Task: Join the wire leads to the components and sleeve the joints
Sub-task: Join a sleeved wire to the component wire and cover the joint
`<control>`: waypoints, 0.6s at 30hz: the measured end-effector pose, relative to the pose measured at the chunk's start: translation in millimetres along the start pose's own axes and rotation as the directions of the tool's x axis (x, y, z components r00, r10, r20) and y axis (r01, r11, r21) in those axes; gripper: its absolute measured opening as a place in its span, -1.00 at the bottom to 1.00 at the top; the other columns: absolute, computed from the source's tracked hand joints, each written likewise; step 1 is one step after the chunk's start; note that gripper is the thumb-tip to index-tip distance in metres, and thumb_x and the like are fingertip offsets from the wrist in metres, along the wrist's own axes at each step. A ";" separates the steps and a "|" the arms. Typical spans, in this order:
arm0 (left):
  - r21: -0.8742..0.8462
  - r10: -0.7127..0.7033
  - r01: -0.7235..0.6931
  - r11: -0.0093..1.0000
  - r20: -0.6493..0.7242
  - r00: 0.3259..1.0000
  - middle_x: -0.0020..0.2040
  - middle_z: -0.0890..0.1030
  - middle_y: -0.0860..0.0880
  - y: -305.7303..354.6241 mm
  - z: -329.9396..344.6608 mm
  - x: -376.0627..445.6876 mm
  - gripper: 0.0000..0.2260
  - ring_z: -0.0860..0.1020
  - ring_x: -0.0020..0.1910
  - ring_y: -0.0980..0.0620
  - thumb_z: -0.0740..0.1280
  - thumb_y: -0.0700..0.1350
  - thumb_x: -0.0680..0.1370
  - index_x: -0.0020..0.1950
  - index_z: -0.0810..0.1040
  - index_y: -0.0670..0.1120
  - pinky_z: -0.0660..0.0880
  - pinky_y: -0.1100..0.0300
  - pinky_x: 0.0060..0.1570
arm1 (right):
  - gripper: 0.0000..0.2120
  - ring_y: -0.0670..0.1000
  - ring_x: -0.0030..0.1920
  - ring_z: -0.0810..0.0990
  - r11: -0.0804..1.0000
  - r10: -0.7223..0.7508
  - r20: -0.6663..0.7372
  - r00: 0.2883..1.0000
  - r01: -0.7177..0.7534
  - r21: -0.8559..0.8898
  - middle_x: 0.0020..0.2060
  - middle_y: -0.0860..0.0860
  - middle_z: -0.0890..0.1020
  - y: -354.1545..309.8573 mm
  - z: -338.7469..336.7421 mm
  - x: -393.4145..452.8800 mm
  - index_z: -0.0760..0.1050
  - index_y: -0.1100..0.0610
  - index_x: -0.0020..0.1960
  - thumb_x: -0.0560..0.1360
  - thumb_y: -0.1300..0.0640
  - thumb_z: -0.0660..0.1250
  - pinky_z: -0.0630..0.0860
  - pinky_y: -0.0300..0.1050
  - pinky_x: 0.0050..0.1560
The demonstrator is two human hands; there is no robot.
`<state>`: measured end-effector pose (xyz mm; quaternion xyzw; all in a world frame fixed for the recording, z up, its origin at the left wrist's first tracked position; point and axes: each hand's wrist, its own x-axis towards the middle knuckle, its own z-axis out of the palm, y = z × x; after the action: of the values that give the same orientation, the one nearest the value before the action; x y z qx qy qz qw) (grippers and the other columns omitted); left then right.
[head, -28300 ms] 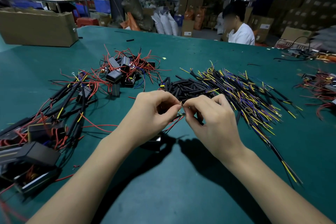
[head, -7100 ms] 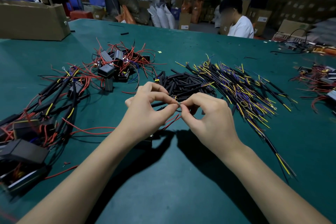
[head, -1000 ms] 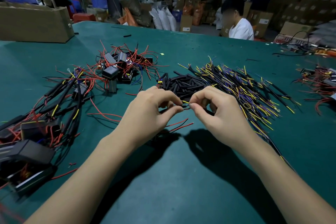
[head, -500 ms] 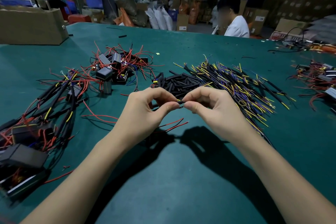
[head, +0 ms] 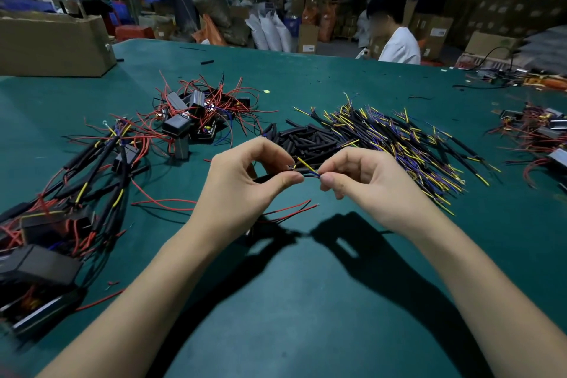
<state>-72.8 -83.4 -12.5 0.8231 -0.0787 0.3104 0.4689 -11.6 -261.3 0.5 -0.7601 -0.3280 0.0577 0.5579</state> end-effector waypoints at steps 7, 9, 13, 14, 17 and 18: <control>0.100 0.175 -0.178 0.979 0.037 0.984 -0.27 0.65 0.02 3.3 3.6 -2.4 -0.95 0.54 -0.22 0.01 0.51 -0.16 0.39 -0.19 0.69 -0.12 0.44 0.25 -0.16 | -0.86 -0.20 -0.37 0.52 0.999 -0.028 -0.001 1.000 0.028 -0.024 -0.34 0.02 0.61 1.0 1.1 -0.9 0.54 0.15 -0.15 0.49 0.36 0.35 0.45 -0.33 -0.27; 0.115 0.181 -0.181 0.977 0.010 0.983 -0.27 0.64 0.01 3.3 5.8 -2.9 -0.94 0.54 -0.22 -0.01 0.50 -0.14 0.40 -0.19 0.69 -0.12 0.44 0.24 -0.15 | -0.87 -0.21 -0.37 0.52 1.000 -0.027 0.012 1.000 0.027 -0.015 -0.33 0.04 0.61 -0.6 0.6 -1.4 0.53 0.18 -0.13 0.49 0.38 0.34 0.46 -0.34 -0.27; 0.130 0.173 -0.169 0.977 -0.017 0.985 -0.26 0.63 0.02 3.2 10.2 -4.6 -0.93 0.51 -0.21 0.06 0.51 -0.13 0.40 -0.18 0.69 -0.12 0.41 0.29 -0.13 | -0.84 -0.16 -0.31 0.54 0.998 0.064 0.103 0.993 -0.061 -0.027 -0.24 0.05 0.64 -3.3 -9.7 -1.9 0.53 0.13 -0.04 0.52 0.37 0.30 0.49 -0.35 -0.17; 0.136 0.172 -0.168 0.976 -0.018 0.985 -0.26 0.63 0.04 3.0 10.6 -4.9 -0.93 0.50 -0.21 0.07 0.51 -0.14 0.40 -0.19 0.69 -0.12 0.40 0.30 -0.12 | -0.83 -0.15 -0.30 0.54 0.992 0.104 0.123 0.987 -0.095 -0.077 -0.24 0.04 0.64 -2.3 -13.6 -1.7 0.54 0.10 -0.04 0.53 0.35 0.30 0.49 -0.34 -0.16; 0.134 0.157 -0.155 0.979 -0.005 0.988 -0.26 0.62 0.06 3.1 11.6 -5.4 -0.91 0.50 -0.20 0.08 0.53 -0.16 0.38 -0.20 0.68 -0.14 0.42 0.25 -0.12 | -0.88 -0.21 -0.38 0.51 0.962 0.179 0.090 0.980 -0.155 -0.224 -0.34 -0.03 0.62 2.8 -22.6 -1.8 0.58 0.10 -0.12 0.52 0.28 0.33 0.44 -0.39 -0.22; 0.132 0.149 -0.148 0.980 -0.003 0.989 -0.26 0.62 0.06 3.7 12.4 -6.1 -0.91 0.51 -0.20 0.06 0.54 -0.15 0.37 -0.20 0.68 -0.13 0.43 0.19 -0.11 | -0.88 -0.21 -0.39 0.50 0.960 0.174 0.076 0.982 -0.152 -0.233 -0.35 -0.04 0.62 3.8 -23.7 -2.0 0.59 0.11 -0.15 0.51 0.27 0.35 0.43 -0.40 -0.24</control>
<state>-73.9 -96.6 -17.9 0.8421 -0.1164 0.3542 0.3897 -0.8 -282.3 5.4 -0.8396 -0.2949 0.1021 0.4446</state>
